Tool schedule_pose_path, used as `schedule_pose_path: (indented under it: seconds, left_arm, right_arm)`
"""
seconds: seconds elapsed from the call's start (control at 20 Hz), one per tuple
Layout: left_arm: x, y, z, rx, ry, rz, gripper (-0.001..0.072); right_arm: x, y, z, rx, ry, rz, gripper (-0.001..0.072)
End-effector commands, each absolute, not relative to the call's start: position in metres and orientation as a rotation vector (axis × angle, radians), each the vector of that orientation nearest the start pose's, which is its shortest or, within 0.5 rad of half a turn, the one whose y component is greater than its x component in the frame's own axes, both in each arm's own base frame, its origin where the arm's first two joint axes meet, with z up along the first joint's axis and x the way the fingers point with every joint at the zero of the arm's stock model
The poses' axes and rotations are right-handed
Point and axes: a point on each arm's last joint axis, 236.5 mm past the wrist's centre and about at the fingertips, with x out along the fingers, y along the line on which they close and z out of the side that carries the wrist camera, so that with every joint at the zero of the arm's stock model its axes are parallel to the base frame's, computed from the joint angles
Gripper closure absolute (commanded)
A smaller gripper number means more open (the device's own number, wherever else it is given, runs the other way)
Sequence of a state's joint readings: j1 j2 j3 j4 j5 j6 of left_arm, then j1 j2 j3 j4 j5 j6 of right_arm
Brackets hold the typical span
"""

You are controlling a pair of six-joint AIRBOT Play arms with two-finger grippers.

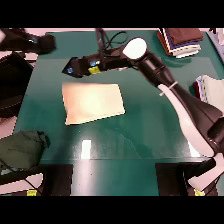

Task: Fold the shirts.

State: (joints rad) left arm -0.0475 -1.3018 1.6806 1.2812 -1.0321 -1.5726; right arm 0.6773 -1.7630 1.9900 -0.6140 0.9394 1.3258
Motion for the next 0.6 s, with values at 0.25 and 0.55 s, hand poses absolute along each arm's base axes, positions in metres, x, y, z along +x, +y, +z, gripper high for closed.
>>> schedule_pose_path:
  seconds: [0.25, 0.55]
  left_arm:
    - [0.462, -0.105, 0.238, -0.13, 0.689, -0.297, 0.0684]
    - [0.465, -0.14, 0.216, -0.106, 0.736, -0.366, 0.0683]
  right_arm:
    - [0.417, 0.319, 0.066, 0.202, 1.145, 0.836, 0.0325]
    - [0.416, 0.232, -0.036, 0.56, 1.393, 0.58, 0.0155]
